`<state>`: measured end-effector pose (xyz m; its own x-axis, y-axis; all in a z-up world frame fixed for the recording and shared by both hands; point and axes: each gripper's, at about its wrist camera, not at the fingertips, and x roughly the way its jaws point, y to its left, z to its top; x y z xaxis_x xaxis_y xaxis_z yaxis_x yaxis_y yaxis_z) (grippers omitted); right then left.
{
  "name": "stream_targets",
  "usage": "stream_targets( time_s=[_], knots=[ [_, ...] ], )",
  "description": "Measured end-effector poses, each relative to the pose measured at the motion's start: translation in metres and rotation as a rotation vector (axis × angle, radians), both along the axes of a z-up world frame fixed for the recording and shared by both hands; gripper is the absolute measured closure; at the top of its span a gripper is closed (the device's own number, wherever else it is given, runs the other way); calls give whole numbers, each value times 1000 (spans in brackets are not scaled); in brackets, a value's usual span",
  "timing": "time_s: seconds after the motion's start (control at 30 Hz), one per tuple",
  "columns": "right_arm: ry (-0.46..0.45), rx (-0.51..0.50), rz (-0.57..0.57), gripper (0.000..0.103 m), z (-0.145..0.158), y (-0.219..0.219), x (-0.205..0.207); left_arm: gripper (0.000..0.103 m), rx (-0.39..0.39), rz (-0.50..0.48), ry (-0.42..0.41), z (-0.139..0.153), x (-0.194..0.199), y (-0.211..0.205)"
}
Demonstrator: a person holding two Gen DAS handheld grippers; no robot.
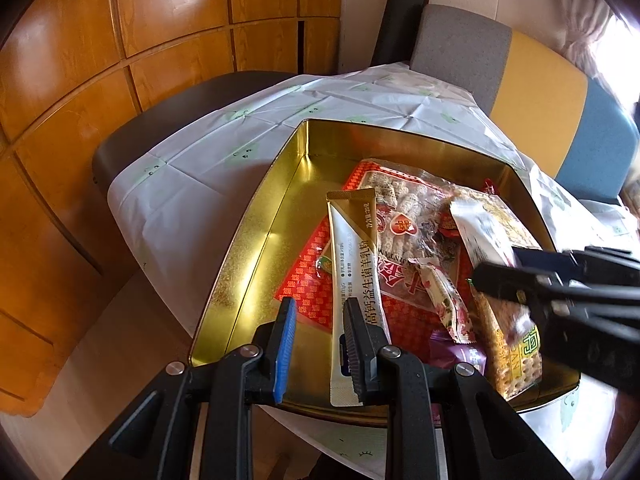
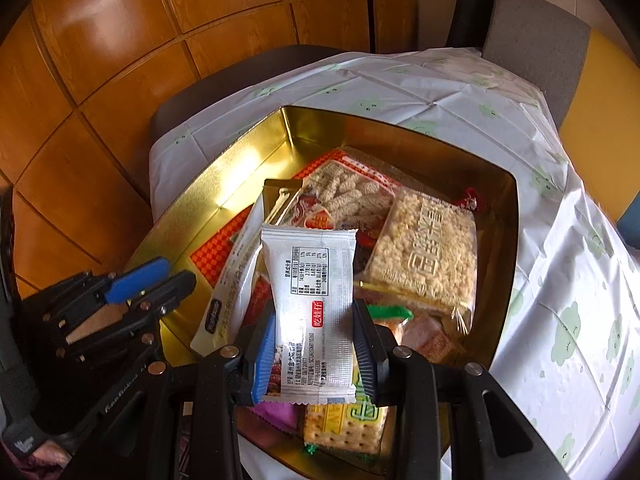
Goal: Organize snacks
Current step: 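Carry the white snack packet into the gold tray and open the right gripper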
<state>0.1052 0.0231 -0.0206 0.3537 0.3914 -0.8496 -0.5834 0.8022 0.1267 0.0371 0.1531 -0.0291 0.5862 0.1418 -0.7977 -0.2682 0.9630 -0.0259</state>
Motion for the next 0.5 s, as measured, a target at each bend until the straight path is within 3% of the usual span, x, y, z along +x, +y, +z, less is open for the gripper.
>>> stream_targets(
  time_s=[0.17,0.33,0.5],
  knots=[
    [26,5,-58,67,-6,8,22,78,-5,8,1,-1,0,2],
    [102,-27,-125,67,-33,15,46,78,-5,12,-3,0,0,2],
    [111,2,-145,67,-38,11,48,78,-10,23,-1,-1,0,3]
  ],
)
